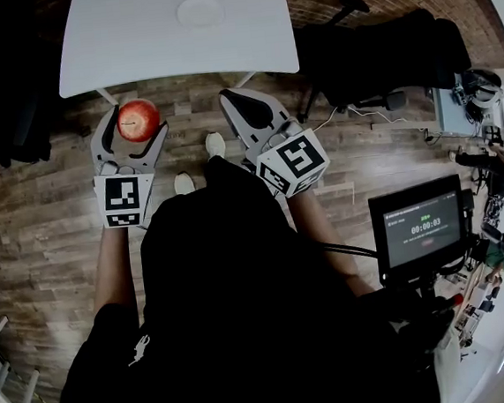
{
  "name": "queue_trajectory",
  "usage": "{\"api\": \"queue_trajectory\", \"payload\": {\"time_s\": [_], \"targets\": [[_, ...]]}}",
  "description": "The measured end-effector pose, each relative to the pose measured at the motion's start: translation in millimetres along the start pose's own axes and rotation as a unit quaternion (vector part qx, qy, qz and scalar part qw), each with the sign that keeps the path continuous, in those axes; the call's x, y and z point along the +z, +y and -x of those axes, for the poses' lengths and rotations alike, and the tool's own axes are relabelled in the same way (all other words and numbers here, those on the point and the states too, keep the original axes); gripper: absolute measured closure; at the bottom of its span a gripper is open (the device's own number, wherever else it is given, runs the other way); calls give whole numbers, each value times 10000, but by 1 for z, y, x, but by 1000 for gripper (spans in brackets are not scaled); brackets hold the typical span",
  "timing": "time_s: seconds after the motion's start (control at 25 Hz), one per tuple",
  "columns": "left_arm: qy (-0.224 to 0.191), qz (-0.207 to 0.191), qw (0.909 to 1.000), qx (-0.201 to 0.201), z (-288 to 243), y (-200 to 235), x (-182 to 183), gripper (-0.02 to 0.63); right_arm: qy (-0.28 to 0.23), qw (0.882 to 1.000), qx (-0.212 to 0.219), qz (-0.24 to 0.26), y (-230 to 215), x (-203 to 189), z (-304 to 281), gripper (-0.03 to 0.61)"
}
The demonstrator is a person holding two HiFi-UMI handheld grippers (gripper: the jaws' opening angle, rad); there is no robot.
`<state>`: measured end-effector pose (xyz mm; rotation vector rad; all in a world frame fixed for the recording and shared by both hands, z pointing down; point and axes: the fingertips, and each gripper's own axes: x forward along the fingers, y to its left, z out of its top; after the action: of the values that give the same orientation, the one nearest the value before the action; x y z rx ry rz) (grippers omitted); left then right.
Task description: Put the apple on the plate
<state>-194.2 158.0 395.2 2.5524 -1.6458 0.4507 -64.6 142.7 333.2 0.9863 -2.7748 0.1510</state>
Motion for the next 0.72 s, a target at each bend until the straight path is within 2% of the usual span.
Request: {"api": "queue_trajectory", "payload": {"time_s": [0.56,0.64,0.72], "targets": [[-12,-135,9999,90,10,3,6,212,-185,9998,74,-20,6,7,-1,575],[28,-158,9998,89,-5,5,9,212,-188,9998,82,-63,-9,6,-6,575],[115,-159,9998,62,-44,3,14,212,-153,9997,94,-147,-47,1,-16,575]]}}
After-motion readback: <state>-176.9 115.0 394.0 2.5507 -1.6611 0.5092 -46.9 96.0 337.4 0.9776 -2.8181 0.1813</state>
